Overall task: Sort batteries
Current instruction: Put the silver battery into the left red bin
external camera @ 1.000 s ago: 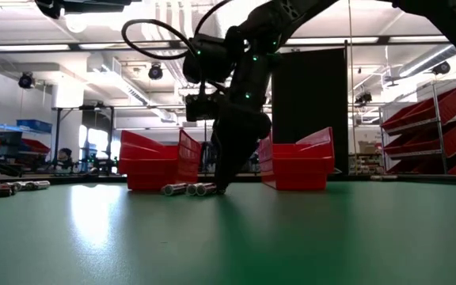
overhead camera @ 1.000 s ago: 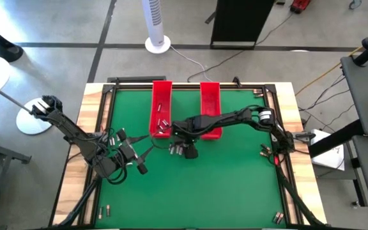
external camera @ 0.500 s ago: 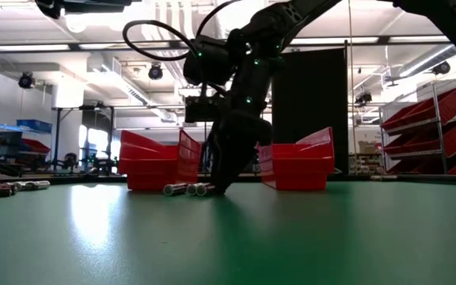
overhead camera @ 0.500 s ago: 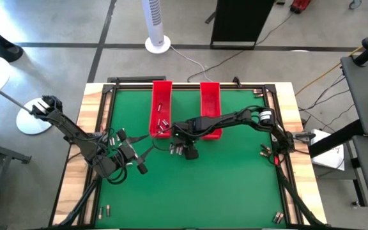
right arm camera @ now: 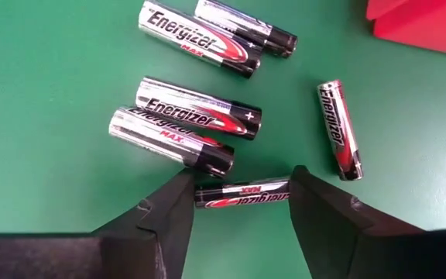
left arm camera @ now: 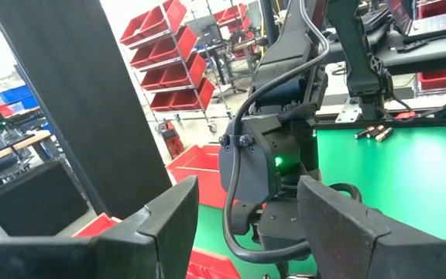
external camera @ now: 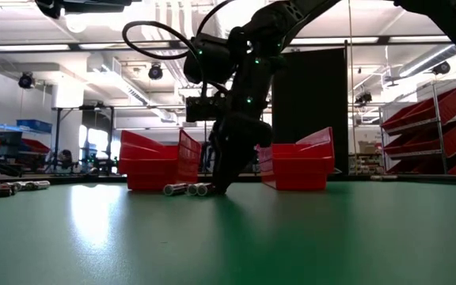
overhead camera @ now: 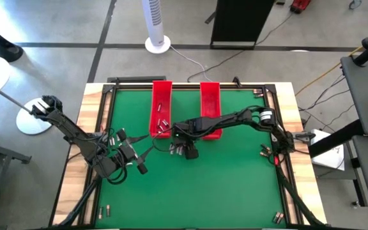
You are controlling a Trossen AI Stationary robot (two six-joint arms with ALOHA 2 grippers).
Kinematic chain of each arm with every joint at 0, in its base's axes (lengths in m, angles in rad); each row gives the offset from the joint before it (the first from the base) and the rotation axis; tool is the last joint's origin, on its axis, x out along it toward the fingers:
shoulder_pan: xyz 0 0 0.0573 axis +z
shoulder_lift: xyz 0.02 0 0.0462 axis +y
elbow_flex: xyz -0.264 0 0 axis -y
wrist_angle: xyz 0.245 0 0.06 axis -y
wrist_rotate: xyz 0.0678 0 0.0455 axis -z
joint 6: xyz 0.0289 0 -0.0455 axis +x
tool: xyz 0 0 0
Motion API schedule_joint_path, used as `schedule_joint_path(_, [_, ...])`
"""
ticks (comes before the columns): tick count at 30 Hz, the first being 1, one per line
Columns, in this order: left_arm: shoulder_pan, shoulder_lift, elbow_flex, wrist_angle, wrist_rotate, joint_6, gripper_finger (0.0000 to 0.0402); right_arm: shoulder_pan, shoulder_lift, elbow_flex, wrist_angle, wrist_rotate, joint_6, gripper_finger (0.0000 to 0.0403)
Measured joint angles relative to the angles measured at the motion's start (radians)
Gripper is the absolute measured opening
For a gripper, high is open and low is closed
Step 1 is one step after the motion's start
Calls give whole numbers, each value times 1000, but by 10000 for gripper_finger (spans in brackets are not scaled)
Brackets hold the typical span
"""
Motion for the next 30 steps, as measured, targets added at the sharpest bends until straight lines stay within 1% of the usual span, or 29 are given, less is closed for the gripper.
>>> schedule_joint_path(10, [0,0,0,0,0,0,199,3,-19,41,-30,6,25,166])
schedule_joint_path(16, [0,0,0,0,-1,0,199,3,-18,44,-35,3,35,152])
schedule_joint_path(19, [0,0,0,0,-1,0,199,3,-18,42,-42,2,42,152])
schedule_joint_path(22, [0,0,0,0,-1,0,199,1,-18,42,-34,-3,33,166])
schedule_joint_path(27, [0,0,0,0,-1,0,199,1,-18,42,-32,-4,-2,206])
schedule_joint_path(30, [0,0,0,0,-1,0,199,-7,-18,41,-31,-7,-16,223])
